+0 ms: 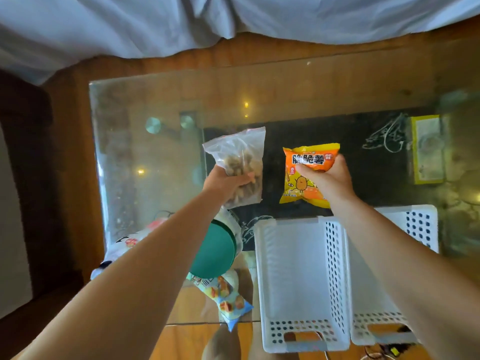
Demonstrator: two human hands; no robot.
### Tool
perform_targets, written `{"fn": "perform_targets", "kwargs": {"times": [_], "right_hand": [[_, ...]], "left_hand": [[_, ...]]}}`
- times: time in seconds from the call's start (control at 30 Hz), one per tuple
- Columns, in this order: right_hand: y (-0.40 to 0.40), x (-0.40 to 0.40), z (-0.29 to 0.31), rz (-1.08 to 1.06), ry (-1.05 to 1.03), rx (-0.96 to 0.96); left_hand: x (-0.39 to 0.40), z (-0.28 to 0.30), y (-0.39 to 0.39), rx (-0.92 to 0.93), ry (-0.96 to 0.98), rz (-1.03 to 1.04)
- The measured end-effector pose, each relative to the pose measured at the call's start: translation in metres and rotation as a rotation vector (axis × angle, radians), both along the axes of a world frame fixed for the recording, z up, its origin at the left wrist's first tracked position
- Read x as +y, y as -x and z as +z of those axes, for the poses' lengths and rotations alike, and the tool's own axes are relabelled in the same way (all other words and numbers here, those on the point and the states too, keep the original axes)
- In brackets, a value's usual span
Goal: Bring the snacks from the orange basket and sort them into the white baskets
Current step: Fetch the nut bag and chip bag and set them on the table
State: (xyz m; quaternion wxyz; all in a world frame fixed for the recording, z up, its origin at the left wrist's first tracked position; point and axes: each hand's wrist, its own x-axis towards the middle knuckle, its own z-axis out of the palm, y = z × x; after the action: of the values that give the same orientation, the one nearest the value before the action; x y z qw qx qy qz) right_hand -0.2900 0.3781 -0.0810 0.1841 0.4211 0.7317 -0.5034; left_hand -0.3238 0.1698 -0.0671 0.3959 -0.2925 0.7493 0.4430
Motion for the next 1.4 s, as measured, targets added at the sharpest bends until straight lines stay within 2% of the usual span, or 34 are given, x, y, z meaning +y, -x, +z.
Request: {"fn": "perform_targets", "kwargs": {"times": [0.13, 0.23, 0.5, 0.77, 0.93, 1.03, 1.13, 1.23, 1.4], "right_hand": [[0.002, 0.0, -0.02, 0.05, -0.005, -0.043], [0.006, -0.001, -0.028, 0.074, -0.008, -0.061], [0.01, -0.003, -0.02, 0.092, -0.024, -0.11], [0.009, -0.008, 0.013, 0.114, -0.062, -0.206], [-0.007, -0.025, 0.055, 0.198, -0.038, -0.138], [-0.027, -0.044, 0.086, 0.259, -0.006, -0.075], [-0.055, -0.072, 0.118, 0.259, 0.12, -0.029], [-0.094, -0.108, 0.145, 0.326, 0.204, -0.081], [-0.17, -0.181, 0.193, 0.598, 0.172, -0.121]], "left_hand": [[0.01, -0.018, 0.008, -0.1, 0.022, -0.147], [0.02, -0.022, 0.01, -0.158, 0.059, -0.171], [0.024, -0.018, 0.011, -0.155, 0.145, -0.208], [0.015, 0.015, 0.01, -0.173, 0.057, -0.05], [0.01, 0.075, -0.005, 0.01, -0.057, 0.148], [-0.001, 0.126, -0.039, 0.082, -0.248, 0.306], [-0.018, 0.172, -0.091, 0.094, -0.374, 0.394], [-0.045, 0.202, -0.154, 0.093, -0.397, 0.484], [-0.116, 0.235, -0.279, 0.134, -0.329, 0.674]]}}
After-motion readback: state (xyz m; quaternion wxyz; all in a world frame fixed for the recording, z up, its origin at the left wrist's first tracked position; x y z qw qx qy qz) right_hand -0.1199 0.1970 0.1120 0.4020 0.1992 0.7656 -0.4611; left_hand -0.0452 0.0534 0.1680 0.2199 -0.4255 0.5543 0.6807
